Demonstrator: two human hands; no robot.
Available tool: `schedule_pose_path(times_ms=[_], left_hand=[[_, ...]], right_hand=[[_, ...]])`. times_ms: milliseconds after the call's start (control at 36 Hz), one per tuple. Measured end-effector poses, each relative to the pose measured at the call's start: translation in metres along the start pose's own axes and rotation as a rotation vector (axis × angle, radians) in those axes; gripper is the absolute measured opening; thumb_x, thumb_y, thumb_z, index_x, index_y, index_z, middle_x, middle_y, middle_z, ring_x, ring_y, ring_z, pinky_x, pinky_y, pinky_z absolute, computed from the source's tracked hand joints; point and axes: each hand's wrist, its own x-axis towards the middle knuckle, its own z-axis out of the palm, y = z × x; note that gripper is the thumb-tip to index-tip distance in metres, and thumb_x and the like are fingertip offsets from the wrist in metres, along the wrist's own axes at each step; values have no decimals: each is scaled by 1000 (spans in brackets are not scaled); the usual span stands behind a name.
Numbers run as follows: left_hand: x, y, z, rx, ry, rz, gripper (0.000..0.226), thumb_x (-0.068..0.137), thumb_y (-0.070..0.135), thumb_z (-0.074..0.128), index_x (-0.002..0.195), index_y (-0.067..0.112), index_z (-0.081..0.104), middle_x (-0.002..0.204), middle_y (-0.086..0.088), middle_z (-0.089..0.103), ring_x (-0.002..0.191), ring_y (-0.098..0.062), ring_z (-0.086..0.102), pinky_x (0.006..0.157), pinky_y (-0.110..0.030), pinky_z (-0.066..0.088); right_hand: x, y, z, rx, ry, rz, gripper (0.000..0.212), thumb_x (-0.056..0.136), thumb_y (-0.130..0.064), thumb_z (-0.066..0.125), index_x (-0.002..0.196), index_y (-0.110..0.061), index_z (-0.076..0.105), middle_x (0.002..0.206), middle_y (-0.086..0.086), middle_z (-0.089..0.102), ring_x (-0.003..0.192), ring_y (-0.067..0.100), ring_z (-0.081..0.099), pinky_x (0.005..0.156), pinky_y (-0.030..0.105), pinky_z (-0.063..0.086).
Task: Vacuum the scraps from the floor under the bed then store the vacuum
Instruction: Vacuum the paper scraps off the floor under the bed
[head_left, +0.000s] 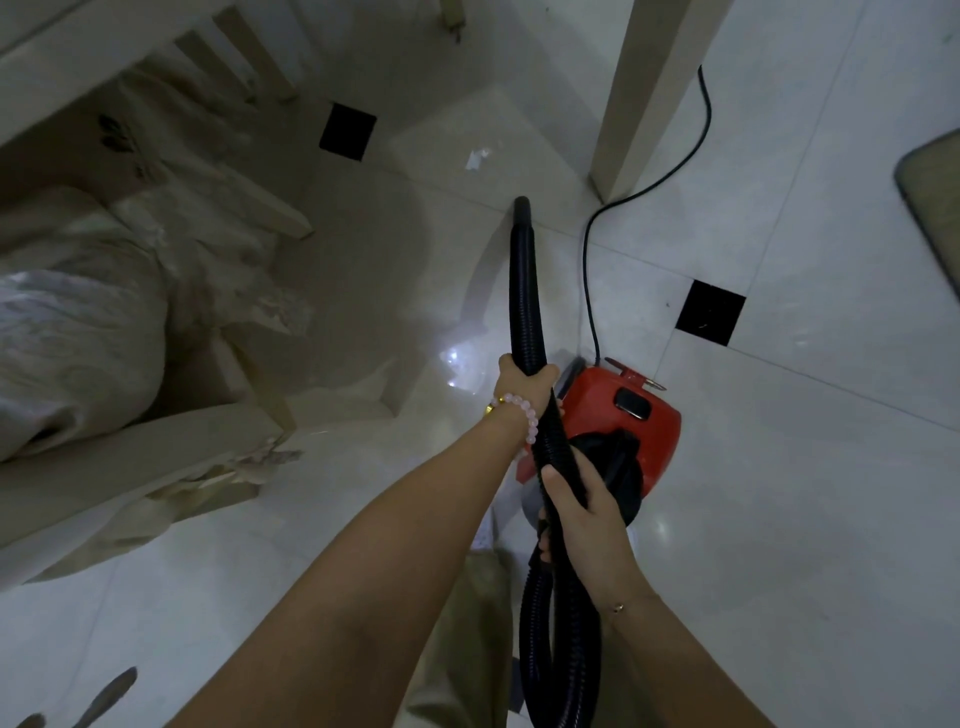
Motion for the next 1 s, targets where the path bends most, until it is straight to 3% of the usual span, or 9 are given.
schedule_pose_path(times_ms=[83,195,306,445,556,667,834,917,1000], left_hand=[[3,4,0,4,-16,-22,42,64,32,59,96,10,42,87,-13,54,79,-27,56,86,-59,53],[8,12,0,-10,2,-43,49,61,32,60,101,10,43,91,-14,53,84,-29,58,89,-57,53],[20,17,-7,-40,51,-43,53,57,31,58,103,7,47,91,-15,55,83,-31,59,87,-58,54],[19,27,-23,-100,131,-54,54,69,28,60,113,1,48,92,-16,57,82,-29,60,86,-54,55],[19,24,-36,-125,191,-93,38,81,20,58,110,-3,48,72,-12,55,72,-27,58,83,-54,56],[19,22,-41,-146,228,-104,28,86,17,57,107,2,47,69,-9,51,70,-26,56,82,-55,56],[23,20,-39,-116,306,-109,40,86,19,57,117,-4,46,88,-17,57,77,-28,59,81,-51,57],[31,19,-37,-119,275,-105,47,83,21,58,118,-8,48,90,-20,58,81,-34,63,81,-55,56],[35,23,-36,-97,297,-100,38,85,20,57,111,-6,48,96,-23,61,82,-30,60,86,-49,56]], right_hand=[[4,-2,-3,8,-11,7,38,95,-37,51,133,-38,49,94,-1,65,78,16,61,73,33,53],[13,-8,-5,-3,-46,-5,35,94,-36,51,129,-38,51,82,-7,61,72,13,57,77,38,51],[24,-17,-3,-15,-75,-13,28,94,-36,51,119,-48,51,67,-4,60,56,13,56,62,33,51],[36,-26,5,16,-159,-22,25,95,-33,52,103,-56,56,71,2,61,51,11,52,55,30,45],[44,-25,11,-7,-201,8,24,94,-34,53,114,-46,57,74,-10,60,59,7,53,57,25,42],[45,-26,15,-51,-205,14,26,94,-31,53,120,-37,56,71,-12,58,55,3,54,54,21,43],[49,-28,15,-46,-210,38,27,94,-28,53,102,-54,52,69,-11,58,56,6,54,55,24,44],[53,-29,14,-32,-210,50,25,94,-29,52,114,-45,54,69,-5,58,54,12,52,52,28,44],[57,-30,14,-38,-208,56,28,94,-31,52,121,-39,53,71,-1,58,54,14,52,50,28,44]])
